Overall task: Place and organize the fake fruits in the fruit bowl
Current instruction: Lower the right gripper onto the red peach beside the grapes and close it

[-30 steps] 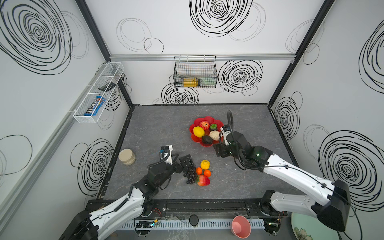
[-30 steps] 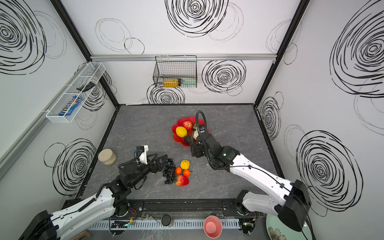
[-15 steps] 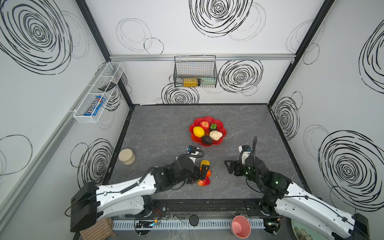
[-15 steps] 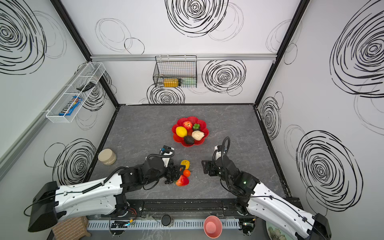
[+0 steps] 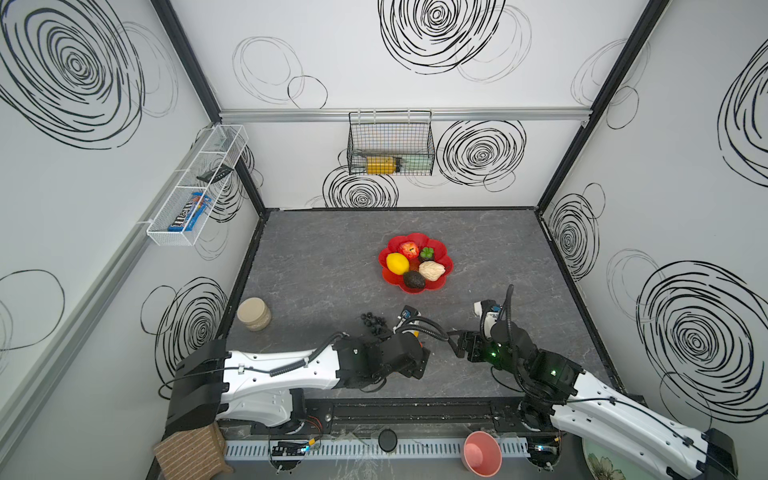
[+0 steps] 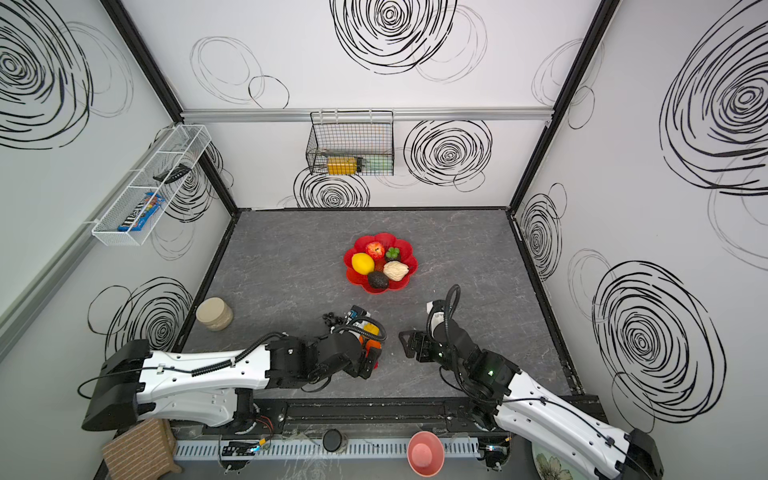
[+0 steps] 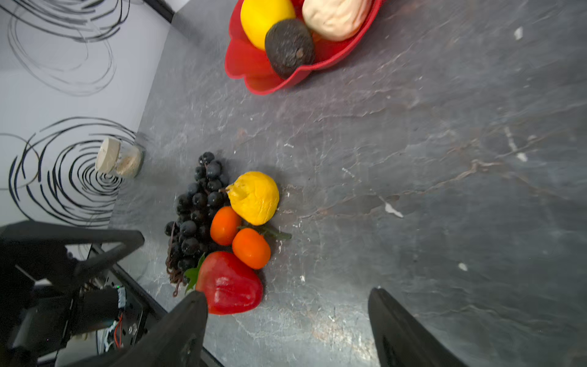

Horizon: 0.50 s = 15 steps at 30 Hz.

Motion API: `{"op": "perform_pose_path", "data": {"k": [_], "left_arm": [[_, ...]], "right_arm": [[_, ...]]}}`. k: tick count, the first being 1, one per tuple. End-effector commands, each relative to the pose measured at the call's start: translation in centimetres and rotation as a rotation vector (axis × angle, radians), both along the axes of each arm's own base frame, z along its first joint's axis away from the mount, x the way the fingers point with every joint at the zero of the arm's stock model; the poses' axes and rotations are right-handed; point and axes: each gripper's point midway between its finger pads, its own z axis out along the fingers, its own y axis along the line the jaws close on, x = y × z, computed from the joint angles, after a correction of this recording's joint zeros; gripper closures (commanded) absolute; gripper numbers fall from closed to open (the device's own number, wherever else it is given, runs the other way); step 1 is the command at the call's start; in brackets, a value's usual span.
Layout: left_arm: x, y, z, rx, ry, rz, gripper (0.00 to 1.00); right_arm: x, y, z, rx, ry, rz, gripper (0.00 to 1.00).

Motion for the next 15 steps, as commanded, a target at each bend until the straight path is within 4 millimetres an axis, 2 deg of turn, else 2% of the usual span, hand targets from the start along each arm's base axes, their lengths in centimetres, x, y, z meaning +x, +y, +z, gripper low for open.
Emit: {"op": "perform_pose_path", "data": {"k": [1, 8, 15], "left_arm": [[0.9, 2.8, 0.6, -0.017, -0.037, 0.105, 0.05], [2.6, 9.6, 2.7, -0.132, -0.109, 0.283, 0.03], [4.1, 14.1, 3.9, -0.332, -0.120, 0.363, 0.03]], "right_arm": [[-1.3, 2.7, 0.1, 0.023, -0.018, 0.122, 0.16], [-3.6, 7.2, -0.6, -0.095, -0.022, 0.326, 0.16], [-5.3, 10.7, -2.1, -0.279, -0.069, 0.481, 0.16]]}}
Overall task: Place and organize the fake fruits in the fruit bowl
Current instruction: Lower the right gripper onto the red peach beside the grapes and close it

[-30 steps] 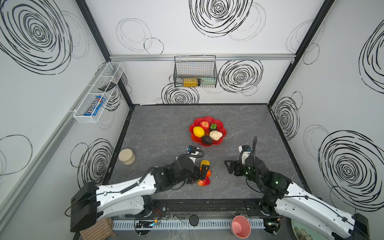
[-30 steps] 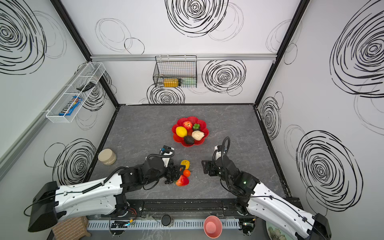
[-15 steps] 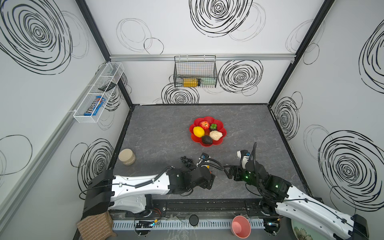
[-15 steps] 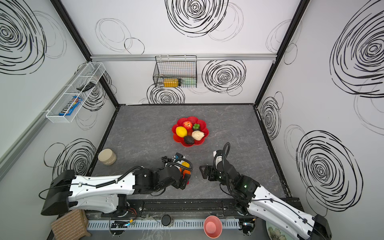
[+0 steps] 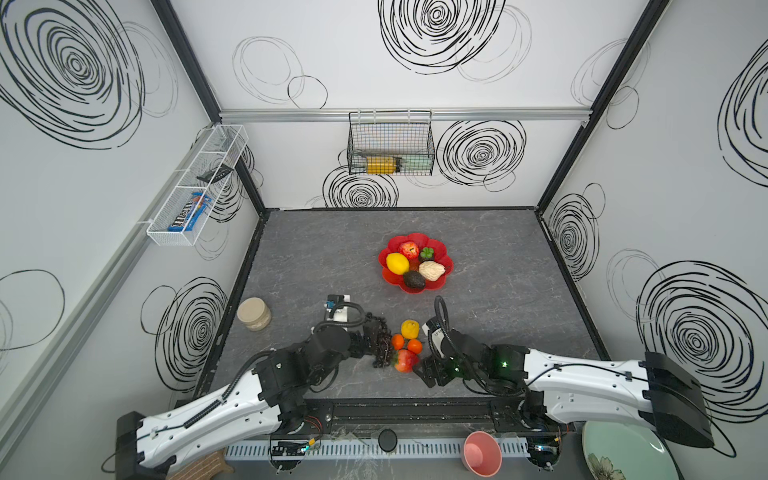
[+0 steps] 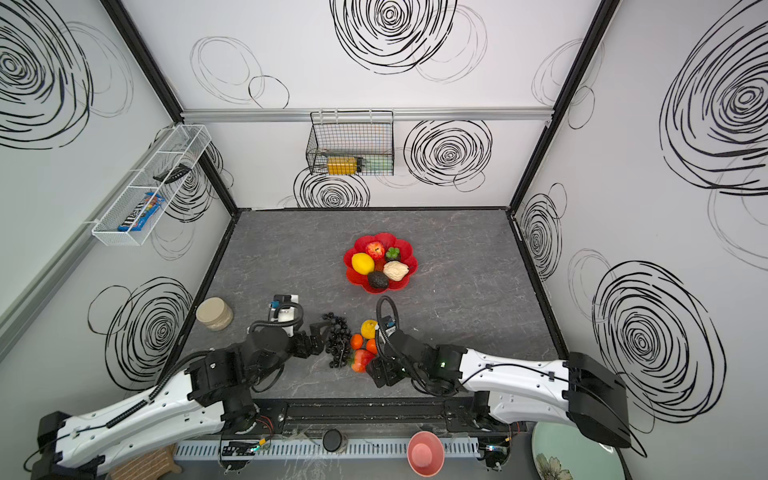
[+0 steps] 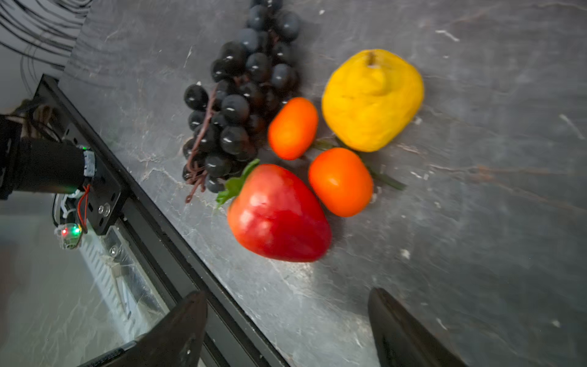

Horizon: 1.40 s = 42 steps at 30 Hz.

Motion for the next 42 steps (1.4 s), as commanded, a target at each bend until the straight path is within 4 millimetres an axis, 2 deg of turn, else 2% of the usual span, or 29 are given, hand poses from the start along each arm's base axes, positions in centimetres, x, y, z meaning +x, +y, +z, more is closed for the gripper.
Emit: {"op": "perform_pose_path", "data": {"k": [1, 7, 10, 13, 17, 30, 34, 38, 42], "left_arm": [[0.2, 1.1, 0.0, -0.053, -0.002, 0.004, 0.03], [0.3, 2.2, 1.5, -0.098, -0.056, 0.042, 0.03], [0.2, 2.3, 1.7, -0.108, -0.065, 0.043, 0.03], [0.1, 2.6, 1.9, -0.115, -0.073, 0.053, 0.03], [0.1, 2.9, 2.1, -0.122, -0.088, 0.068, 0.02], [0.2, 3.6, 2.0, -0.116, -0.096, 0.099, 0.01], [0.2, 3.6, 1.9, -0.111, -0.093, 0.103, 0.01], [0.2, 3.9, 2.2, -0.119, -0.104, 0.115, 0.01], [0.1, 4.0, 2.2, -0.124, -0.106, 0.118, 0.01]], "right_arm": [[0.2, 1.7, 0.3, -0.063, -0.079, 0.057, 0.16], [0.4, 2.8, -1.6, -0.238, -0.100, 0.098, 0.17], [0.9, 2.7, -2.0, -0.276, -0.116, 0.086, 0.18], [1.2, 2.6, -2.4, -0.305, -0.126, 0.086, 0.23], [1.4, 2.5, -3.2, -0.350, -0.132, 0.091, 0.23], [1.1, 4.3, -3.7, -0.377, -0.124, 0.128, 0.24], [0.1, 5.0, -3.8, -0.365, -0.124, 0.171, 0.16], [0.2, 4.9, -4.1, -0.382, -0.130, 0.158, 0.13], [0.7, 4.7, -4.2, -0.409, -0.139, 0.140, 0.16]]}}
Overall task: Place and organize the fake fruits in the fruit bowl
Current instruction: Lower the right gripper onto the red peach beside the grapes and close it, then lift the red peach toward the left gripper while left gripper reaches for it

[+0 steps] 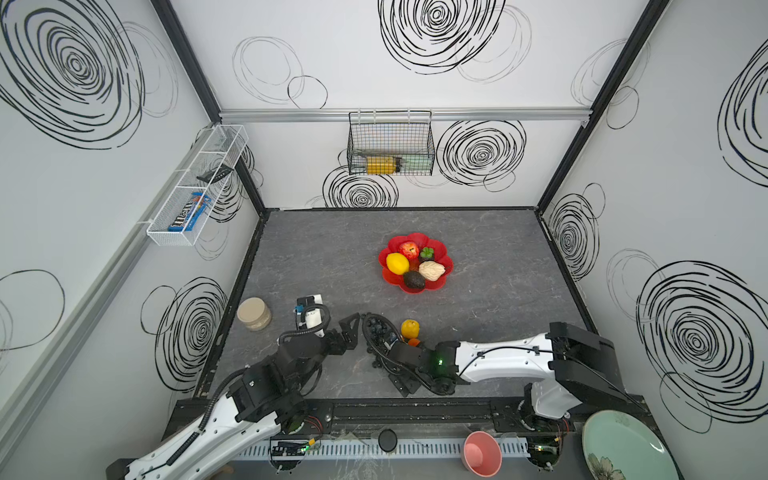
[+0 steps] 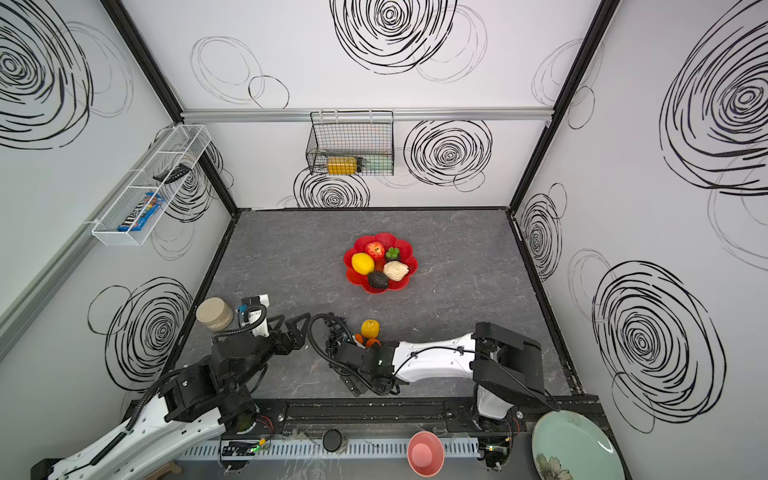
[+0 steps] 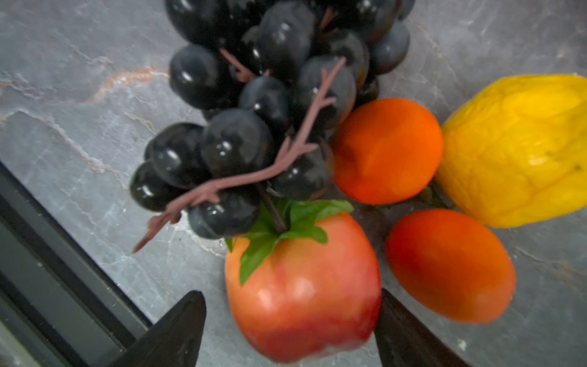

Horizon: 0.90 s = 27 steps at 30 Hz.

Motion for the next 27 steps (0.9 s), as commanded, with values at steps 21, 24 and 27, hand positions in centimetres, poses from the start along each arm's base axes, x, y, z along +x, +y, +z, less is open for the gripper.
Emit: {"op": "perform_pose_path", "data": {"k": [21, 24, 27], "left_arm": [[-1.0, -4.1, 0.4, -0.074, 0.004, -0.195, 0.00], [-1.7, -6.2, 0.6, -0.109, 0.017, -0.305, 0.00], [-2.4, -8.3, 0.9, -0.153, 0.021, -0.417, 0.00]], "right_arm": [[1.5, -1.4, 7.4, 0.220, -0.106, -0.038, 0.35], [2.4, -2.1, 9.2, 0.289, -0.144, -0.064, 0.36], [3.1, -2.5, 11.1, 0.369, -0.208, -0.078, 0.37]]}}
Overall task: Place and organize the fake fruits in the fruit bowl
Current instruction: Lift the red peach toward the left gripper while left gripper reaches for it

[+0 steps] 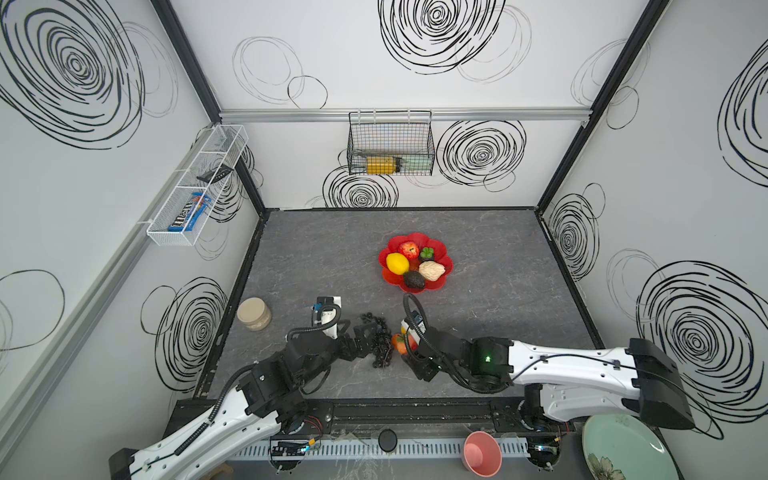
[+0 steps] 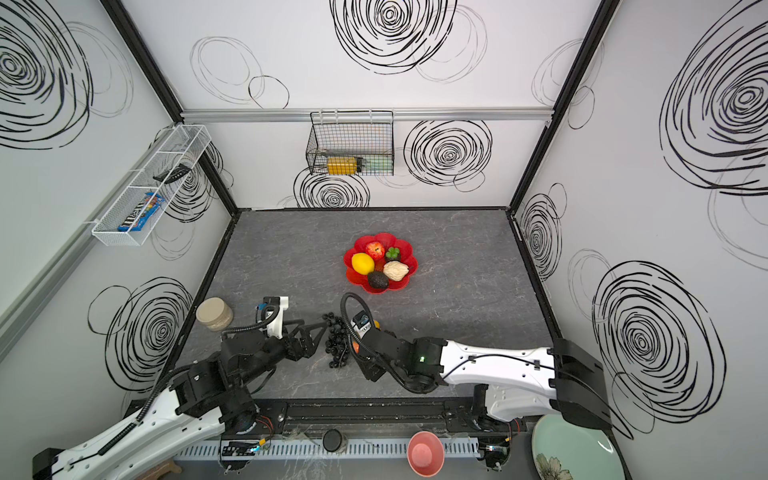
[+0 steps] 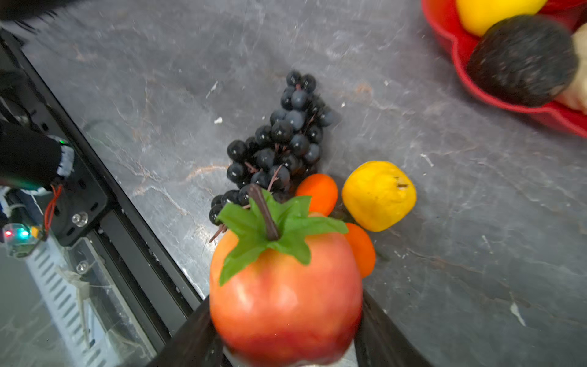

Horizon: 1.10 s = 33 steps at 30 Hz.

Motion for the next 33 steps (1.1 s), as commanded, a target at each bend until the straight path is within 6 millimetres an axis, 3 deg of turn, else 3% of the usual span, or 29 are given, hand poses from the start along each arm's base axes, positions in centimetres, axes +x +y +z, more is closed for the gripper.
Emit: {"op": "perform_pose_path", "data": {"k": [1, 9, 19, 26, 33], "left_arm": [[-1.1, -3.2, 1.8, -0.102, -0.029, -0.169, 0.00], [-3.1, -7.0, 2.6, -0.095, -0.039, -0.361, 0.00], [-3.8, -8.9, 2.7, -0.062, -0.056, -0.378, 0.05], [-3.2, -8.1, 2.3, -0.054, -0.043, -0.326, 0.14], [-2.4, -5.6, 3.9, -0.140, -0.089, -0.238, 0.13]], "right_arm": [[1.2, -0.2, 1.9, 0.081, -0.097, -0.018, 0.37], [1.2, 0.0, 4.5, 0.192, -0.189, 0.024, 0.37], [0.4, 0.9, 3.4, 0.147, -0.240, 0.054, 0.37], [-0.4, 1.6, 2.7, 0.113, -0.244, 0.082, 0.37], [-0.5, 1.1, 2.9, 0.131, -0.254, 0.071, 0.37]]}}
